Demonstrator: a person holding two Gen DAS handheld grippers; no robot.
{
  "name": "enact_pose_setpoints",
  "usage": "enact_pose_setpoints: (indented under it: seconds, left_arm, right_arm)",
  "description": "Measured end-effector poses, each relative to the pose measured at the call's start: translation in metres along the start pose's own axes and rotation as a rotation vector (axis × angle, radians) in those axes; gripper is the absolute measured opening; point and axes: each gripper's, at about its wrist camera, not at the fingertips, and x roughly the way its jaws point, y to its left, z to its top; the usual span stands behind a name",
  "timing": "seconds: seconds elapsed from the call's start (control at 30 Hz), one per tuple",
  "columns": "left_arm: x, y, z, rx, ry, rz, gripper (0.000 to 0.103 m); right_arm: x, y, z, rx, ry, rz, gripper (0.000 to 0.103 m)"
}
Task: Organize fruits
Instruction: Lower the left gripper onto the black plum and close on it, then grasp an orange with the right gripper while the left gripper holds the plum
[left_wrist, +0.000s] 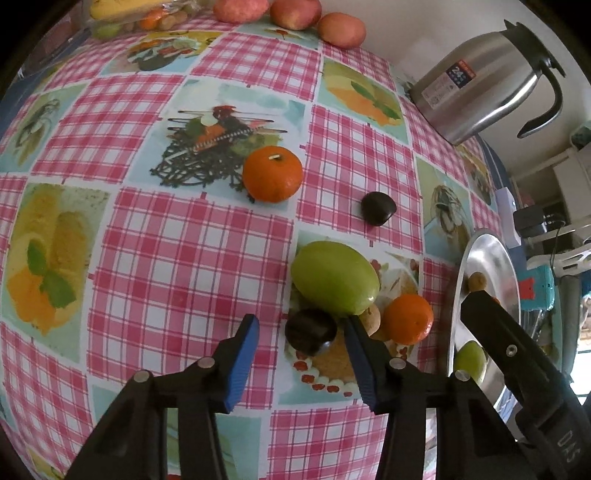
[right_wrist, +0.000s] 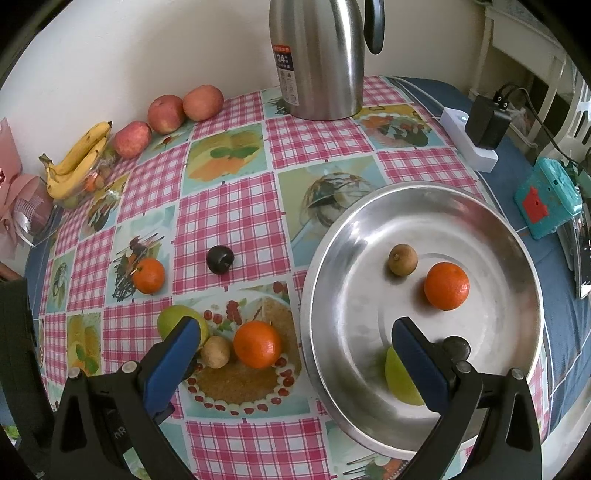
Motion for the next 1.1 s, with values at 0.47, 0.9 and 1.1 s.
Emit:
enact_pose_setpoints:
  seconds: [0.47,0.9,1.1]
  left_arm:
    - [-0.003,-0.006,0.003,0.015,-0.016,-0.02,0.031]
    - [-0.031,0.025,0.012,-0.084,-0.106,0.012,0.03]
    - [-0.052,0.049,0.016,-0.16,-0.169,0.032,0.03]
  right_arm:
    - [0.001,0.001,0.001,0.0,0.006,0.009,0.103]
    - [-0.001,0.005,0.001,0.015,0.0,0.062,0.103]
    - [0.001,0.013,0.001,0.0,0.001,0.121,0.103]
